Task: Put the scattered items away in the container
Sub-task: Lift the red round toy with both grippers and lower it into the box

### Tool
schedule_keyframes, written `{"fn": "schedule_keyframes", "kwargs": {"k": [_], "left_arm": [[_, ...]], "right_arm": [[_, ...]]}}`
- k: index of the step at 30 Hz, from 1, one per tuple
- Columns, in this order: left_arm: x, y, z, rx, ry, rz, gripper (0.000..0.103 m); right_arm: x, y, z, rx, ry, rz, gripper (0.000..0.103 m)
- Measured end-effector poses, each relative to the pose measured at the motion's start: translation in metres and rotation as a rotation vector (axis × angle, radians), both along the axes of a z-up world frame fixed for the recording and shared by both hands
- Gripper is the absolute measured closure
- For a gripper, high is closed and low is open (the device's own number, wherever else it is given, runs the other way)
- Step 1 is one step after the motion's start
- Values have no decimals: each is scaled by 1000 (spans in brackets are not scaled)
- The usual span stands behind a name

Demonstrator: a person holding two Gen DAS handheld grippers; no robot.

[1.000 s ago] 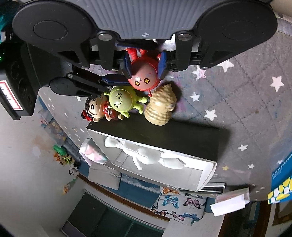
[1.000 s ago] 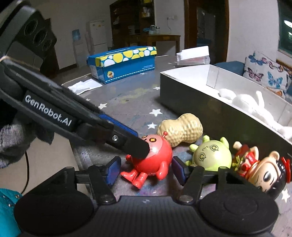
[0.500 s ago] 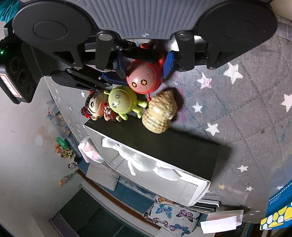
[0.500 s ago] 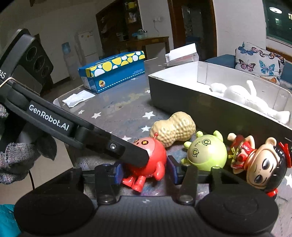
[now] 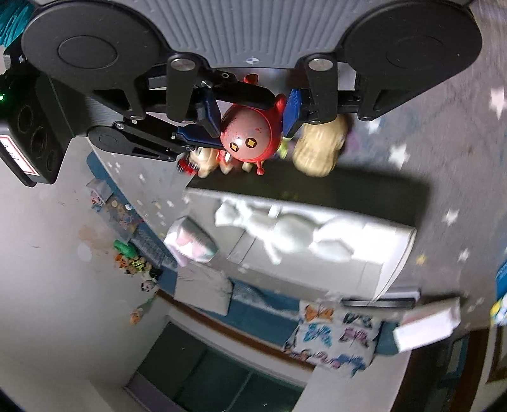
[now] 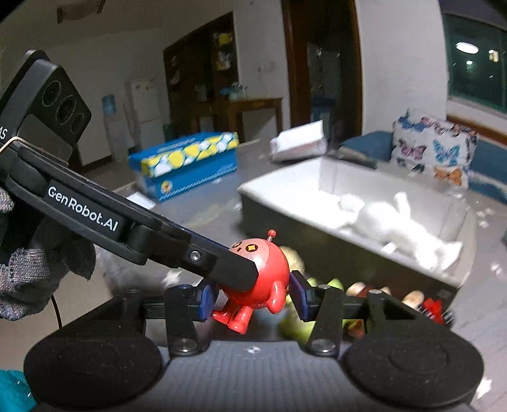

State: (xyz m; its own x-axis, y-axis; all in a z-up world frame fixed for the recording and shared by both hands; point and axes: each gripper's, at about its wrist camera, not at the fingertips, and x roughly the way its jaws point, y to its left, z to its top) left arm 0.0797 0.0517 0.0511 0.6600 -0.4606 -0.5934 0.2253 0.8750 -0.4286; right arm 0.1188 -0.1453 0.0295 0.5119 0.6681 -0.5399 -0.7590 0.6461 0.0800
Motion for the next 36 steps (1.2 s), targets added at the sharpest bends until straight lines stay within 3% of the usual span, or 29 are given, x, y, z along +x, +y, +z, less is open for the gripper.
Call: {"fn": "schedule_keyframes", "kwargs": {"k": [11, 22, 29, 36], "left_arm": [[86, -44, 32, 48, -91, -109, 59], [159, -55, -3, 23, 1, -155, 59], [176, -47, -20, -25, 46, -161, 60], [182, -49, -31, -23, 75, -170, 60]], "right_arm": [[66, -31, 33, 9, -76, -151, 55], [134, -32, 7, -97, 0, -218, 55], [153, -17, -5, -211, 5, -199, 54], [160, -7, -13, -285, 29, -185, 54]]}}
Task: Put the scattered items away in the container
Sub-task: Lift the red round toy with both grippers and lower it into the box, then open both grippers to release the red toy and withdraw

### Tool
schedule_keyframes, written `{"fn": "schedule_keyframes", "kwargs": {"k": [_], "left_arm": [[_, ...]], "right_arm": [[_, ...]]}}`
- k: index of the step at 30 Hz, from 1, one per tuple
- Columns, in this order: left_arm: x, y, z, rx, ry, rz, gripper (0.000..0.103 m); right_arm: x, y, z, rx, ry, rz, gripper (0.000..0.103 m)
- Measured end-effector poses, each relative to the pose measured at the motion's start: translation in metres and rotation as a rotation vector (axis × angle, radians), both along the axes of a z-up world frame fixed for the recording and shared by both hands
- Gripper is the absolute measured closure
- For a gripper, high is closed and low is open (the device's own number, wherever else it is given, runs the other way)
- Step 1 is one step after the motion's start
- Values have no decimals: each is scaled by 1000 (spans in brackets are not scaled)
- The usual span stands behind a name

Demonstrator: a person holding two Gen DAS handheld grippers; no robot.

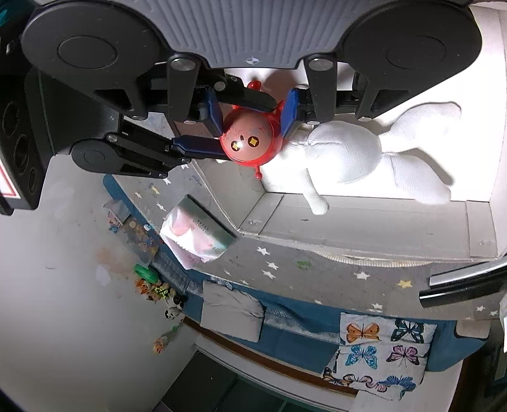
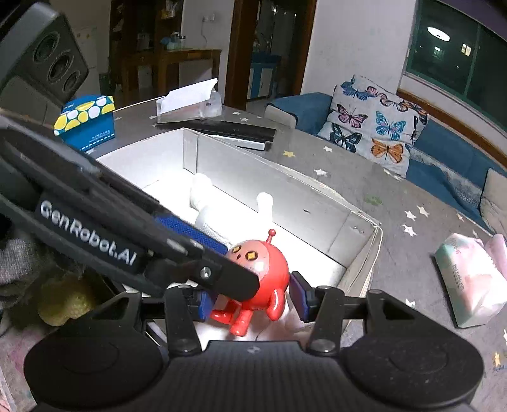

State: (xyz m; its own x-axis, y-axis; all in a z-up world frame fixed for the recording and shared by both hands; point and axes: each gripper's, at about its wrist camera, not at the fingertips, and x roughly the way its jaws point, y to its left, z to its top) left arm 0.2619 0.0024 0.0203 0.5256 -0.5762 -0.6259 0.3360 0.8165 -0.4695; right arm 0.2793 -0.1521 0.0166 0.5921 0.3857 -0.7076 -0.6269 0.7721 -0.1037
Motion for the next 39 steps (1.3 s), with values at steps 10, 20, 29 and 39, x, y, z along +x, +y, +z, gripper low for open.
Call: {"fn": "schedule_keyframes", "kwargs": {"k": [10, 20, 29, 39], "left_arm": [[7, -2, -6, -9, 31, 3, 60], [6, 1, -8, -18, 36, 22, 62], [-5, 5, 3, -21, 4, 43, 62], [-43, 21, 24, 7, -71, 101, 62]], "right_arm": [[5, -5, -3, 8, 23, -8, 51], [-2, -13, 2, 39, 3, -14, 45], [-18, -20, 13, 85, -38, -23, 45], [-54, -30, 29, 177, -76, -29, 42]]}}
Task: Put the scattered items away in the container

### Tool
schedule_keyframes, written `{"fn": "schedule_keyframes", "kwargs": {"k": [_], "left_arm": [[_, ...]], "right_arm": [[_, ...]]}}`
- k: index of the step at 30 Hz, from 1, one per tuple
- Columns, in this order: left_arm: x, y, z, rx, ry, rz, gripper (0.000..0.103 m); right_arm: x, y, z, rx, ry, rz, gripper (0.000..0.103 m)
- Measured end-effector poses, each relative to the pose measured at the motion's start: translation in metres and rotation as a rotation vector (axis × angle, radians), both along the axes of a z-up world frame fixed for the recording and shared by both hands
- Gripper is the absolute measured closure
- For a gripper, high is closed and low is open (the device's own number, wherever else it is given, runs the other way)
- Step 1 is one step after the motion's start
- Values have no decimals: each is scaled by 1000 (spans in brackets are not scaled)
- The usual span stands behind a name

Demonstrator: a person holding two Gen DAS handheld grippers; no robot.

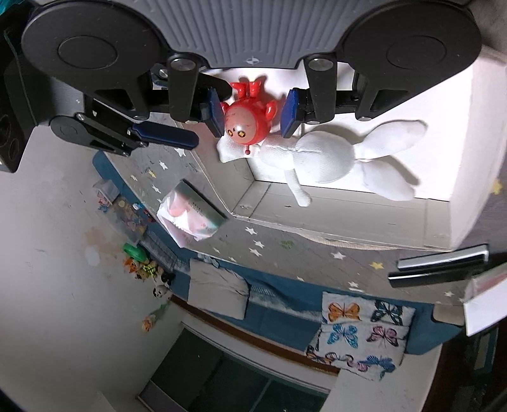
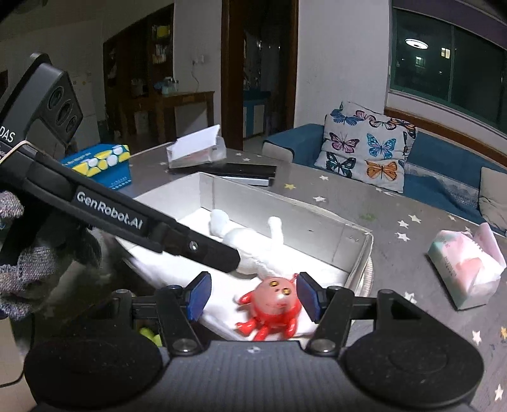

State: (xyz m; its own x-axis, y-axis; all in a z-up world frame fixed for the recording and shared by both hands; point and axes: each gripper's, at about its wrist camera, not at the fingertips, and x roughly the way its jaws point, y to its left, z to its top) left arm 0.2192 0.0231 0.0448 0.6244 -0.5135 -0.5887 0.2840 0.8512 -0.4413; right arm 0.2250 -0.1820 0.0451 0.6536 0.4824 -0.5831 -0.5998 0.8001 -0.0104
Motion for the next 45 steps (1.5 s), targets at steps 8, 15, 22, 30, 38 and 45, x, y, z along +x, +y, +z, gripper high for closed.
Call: {"fn": "schedule_keyframes", "kwargs": {"k": [8, 15, 22, 30, 38, 45], "left_arm": [[-36, 15, 8, 36, -45, 45, 62], [-65, 32, 0, 58, -38, 104, 62], [-92, 47, -4, 33, -31, 137, 62], [-104, 33, -15, -5, -5, 86, 62], [-97, 19, -37, -25, 70, 68, 62], [-100, 17, -40, -29, 85, 55, 62]], "right_arm": [[-35, 3, 3, 41, -15, 44, 41], [-59, 20, -4, 53, -3, 115, 41], [-78, 35, -8, 59, -4, 166, 38], [-92, 35, -31, 10, 41, 172, 38], [-90, 30, -48, 11, 82, 143, 37], [-100, 31, -53, 22, 108, 180, 38]]}}
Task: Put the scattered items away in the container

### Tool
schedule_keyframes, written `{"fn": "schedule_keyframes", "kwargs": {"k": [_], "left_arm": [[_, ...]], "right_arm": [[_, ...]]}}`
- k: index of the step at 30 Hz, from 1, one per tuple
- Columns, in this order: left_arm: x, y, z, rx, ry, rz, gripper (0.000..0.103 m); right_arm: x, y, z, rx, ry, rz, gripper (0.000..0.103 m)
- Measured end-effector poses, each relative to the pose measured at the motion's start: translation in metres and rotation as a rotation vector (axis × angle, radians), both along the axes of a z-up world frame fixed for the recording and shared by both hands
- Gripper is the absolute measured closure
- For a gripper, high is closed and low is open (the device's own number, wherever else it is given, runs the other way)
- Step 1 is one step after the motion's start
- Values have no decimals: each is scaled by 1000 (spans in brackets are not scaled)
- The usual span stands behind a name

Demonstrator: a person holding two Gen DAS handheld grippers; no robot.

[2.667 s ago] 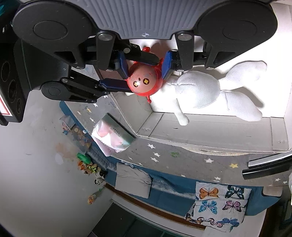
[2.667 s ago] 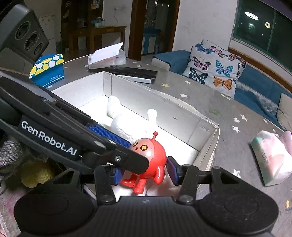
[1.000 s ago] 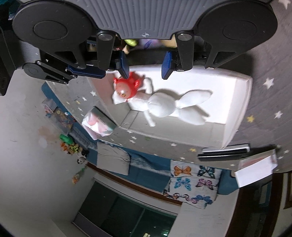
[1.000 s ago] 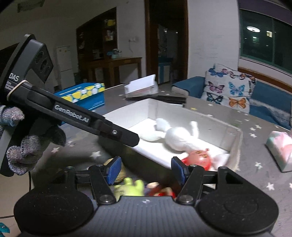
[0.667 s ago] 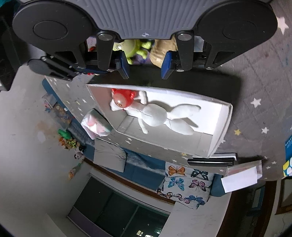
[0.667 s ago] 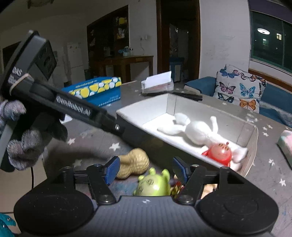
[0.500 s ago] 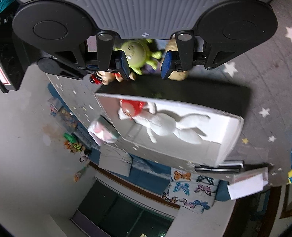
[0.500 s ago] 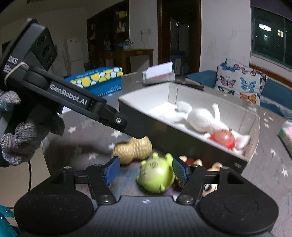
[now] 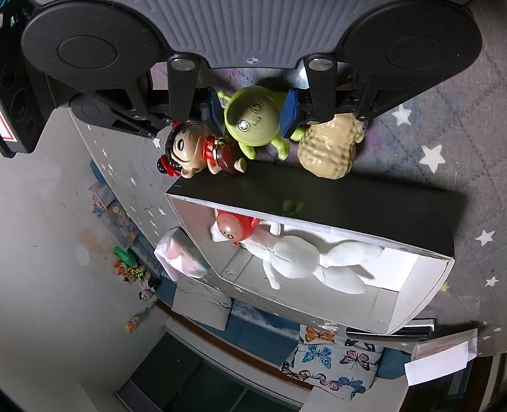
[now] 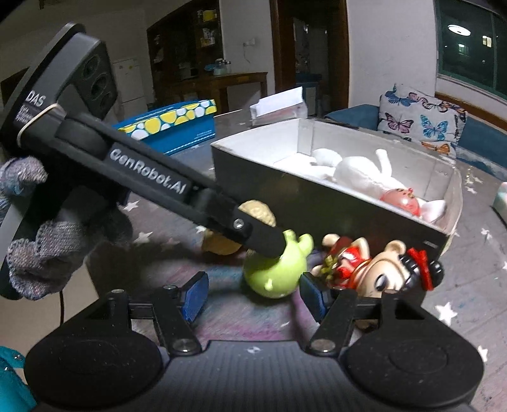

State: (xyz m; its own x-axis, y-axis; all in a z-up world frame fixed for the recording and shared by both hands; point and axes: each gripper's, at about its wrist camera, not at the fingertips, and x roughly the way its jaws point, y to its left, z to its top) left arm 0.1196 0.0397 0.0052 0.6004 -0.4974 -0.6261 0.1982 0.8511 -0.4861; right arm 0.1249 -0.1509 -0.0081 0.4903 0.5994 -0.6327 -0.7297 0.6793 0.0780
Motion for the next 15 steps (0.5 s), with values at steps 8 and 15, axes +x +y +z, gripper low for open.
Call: {"fn": "schedule_keyframes", "kwargs": {"k": [8, 15], "left_arm": [[3, 5, -4, -18, 24, 14, 62], [6, 4, -5, -21, 38, 0, 62]], "right_arm": [[5, -7, -5, 20, 31, -39, 38], [14, -7, -8, 47, 58, -59, 38]]}}
